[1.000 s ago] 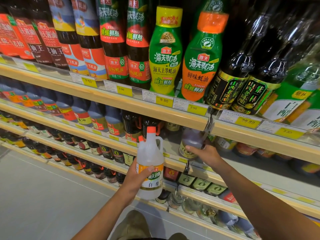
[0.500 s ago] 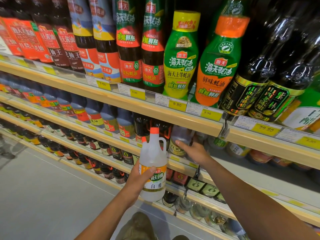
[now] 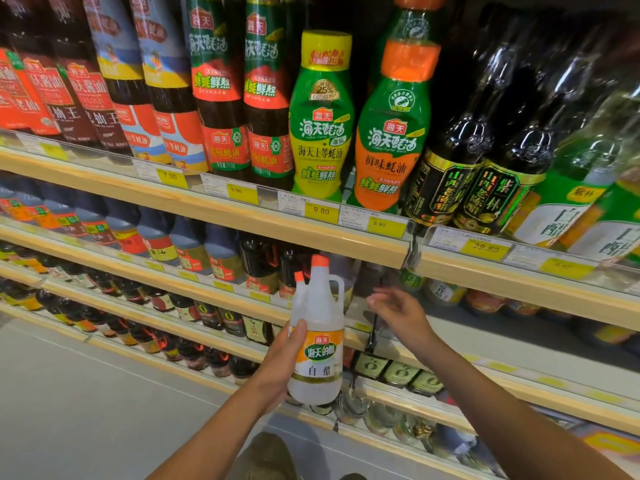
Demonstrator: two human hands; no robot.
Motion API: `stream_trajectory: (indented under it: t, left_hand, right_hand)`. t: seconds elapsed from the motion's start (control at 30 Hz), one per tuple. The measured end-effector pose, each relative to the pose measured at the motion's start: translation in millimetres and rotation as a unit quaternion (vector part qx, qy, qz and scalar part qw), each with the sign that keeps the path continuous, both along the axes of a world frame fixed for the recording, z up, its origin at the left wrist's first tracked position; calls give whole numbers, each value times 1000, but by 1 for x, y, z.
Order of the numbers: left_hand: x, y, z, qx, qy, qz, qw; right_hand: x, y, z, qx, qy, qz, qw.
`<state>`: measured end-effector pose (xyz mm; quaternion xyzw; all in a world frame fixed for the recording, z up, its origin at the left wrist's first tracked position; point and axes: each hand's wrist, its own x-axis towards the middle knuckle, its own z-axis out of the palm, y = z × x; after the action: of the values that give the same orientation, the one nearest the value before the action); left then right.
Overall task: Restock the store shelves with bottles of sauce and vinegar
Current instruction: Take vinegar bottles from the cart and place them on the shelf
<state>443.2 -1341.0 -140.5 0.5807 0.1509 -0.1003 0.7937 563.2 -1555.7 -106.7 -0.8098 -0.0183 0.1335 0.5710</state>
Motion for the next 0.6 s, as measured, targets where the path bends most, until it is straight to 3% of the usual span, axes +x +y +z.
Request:
stream_trajectory:
  t: [0.2, 0.6]
  left_hand:
    - [8, -39, 10, -44, 1, -36, 998]
    - [22, -78, 17, -123, 27, -130, 983]
  right_hand:
    - [-51, -27, 7, 81, 150, 125, 977]
    - [-77, -40, 11, 102, 171, 100, 975]
